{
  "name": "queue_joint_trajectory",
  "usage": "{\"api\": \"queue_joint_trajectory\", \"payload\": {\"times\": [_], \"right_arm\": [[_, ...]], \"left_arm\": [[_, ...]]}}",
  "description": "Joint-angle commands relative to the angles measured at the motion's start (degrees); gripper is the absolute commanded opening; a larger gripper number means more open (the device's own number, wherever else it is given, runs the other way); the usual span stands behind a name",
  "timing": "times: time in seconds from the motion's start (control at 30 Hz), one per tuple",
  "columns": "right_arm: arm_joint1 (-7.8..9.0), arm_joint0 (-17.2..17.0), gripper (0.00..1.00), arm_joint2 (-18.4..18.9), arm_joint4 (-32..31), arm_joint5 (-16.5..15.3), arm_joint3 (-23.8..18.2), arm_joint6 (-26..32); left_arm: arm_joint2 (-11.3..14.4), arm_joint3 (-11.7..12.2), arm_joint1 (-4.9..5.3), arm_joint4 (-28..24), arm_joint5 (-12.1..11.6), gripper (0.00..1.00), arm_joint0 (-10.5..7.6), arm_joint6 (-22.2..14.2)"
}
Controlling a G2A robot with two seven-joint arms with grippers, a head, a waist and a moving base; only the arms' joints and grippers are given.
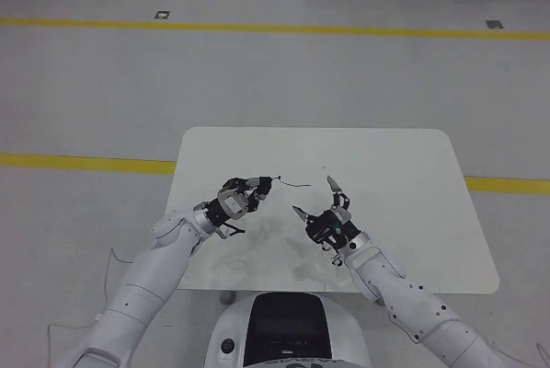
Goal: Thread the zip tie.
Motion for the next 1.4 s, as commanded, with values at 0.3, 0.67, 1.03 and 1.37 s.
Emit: {"api": "queue_joint_trajectory", "payload": {"times": [0.3,0.67,1.03,1.37], "right_arm": [[-0.11,-0.4,1.00,0.7,3.1,-2.2,-0.4,-0.1],[0.95,-3.3,1.00,9.0,13.9,-14.9,-0.1,-1.7],[1.41,-6.5,1.00,15.9,20.7,-19.4,-3.1,-4.7],[1.46,-6.7,1.00,16.4,21.4,-21.2,-3.4,-5.0]], "left_arm": [[-0.3,-0.7,0.11,-0.1,-0.1,0.00,0.48,1.2],[-5.1,-1.3,1.87,-0.9,3.8,0.00,2.47,-4.2],[-5.1,0.3,2.40,-1.8,7.1,0.00,1.83,-7.0],[-4.8,1.7,2.41,-3.2,8.5,0.00,1.30,-9.4]]}}
